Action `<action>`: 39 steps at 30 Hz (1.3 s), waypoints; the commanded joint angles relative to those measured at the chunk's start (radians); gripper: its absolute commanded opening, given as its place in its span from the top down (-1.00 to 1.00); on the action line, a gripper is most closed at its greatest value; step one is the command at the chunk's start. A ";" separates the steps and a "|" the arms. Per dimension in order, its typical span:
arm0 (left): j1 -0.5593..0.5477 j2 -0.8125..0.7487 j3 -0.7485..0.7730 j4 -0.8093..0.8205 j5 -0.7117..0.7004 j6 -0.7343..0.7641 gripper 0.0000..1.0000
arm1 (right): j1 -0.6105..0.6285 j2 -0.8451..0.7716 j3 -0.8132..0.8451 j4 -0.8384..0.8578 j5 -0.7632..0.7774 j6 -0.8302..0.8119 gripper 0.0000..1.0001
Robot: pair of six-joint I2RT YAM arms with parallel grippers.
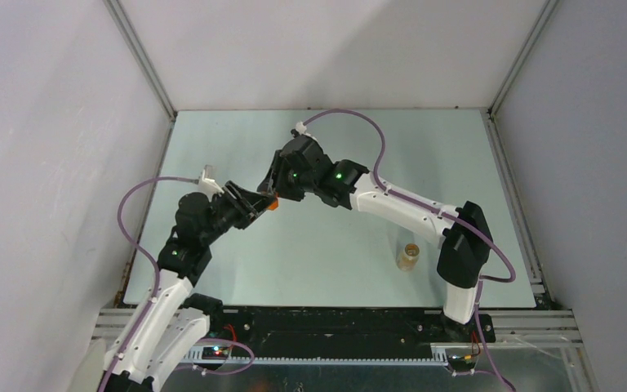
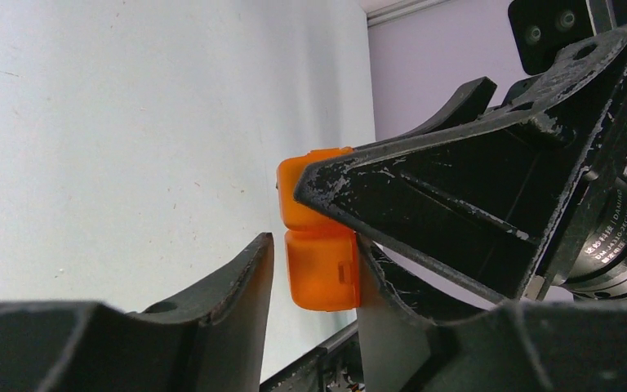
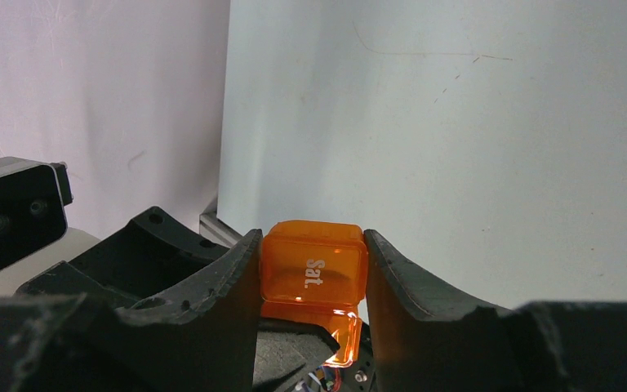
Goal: Sort the pills into containers
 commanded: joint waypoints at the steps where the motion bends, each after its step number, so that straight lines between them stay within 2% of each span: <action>1: -0.002 -0.015 -0.011 -0.018 -0.040 0.001 0.12 | 0.006 -0.031 0.005 -0.003 0.029 0.013 0.32; 5: -0.002 -0.013 -0.012 -0.033 -0.049 0.021 0.20 | 0.008 -0.021 -0.001 -0.015 0.039 0.014 0.30; 11: -0.002 0.015 -0.008 0.005 -0.027 0.028 0.55 | 0.009 -0.026 -0.024 -0.014 0.051 0.009 0.19; 13: -0.003 0.030 0.000 0.009 -0.020 0.035 0.67 | 0.012 -0.027 -0.026 -0.016 0.053 0.003 0.10; 18: -0.002 0.050 0.007 0.028 -0.010 0.057 0.98 | 0.014 -0.033 -0.035 -0.007 0.050 -0.033 -0.39; 23: -0.002 0.063 0.016 0.036 -0.003 0.111 1.00 | 0.002 -0.068 -0.071 0.014 0.055 -0.070 -0.62; 29: -0.005 0.065 0.001 0.125 -0.001 0.189 1.00 | -0.022 -0.092 -0.130 0.062 0.044 -0.023 -0.57; 39: -0.008 0.060 0.027 0.058 -0.008 0.360 1.00 | -0.024 -0.106 -0.147 0.114 0.030 -0.004 -0.49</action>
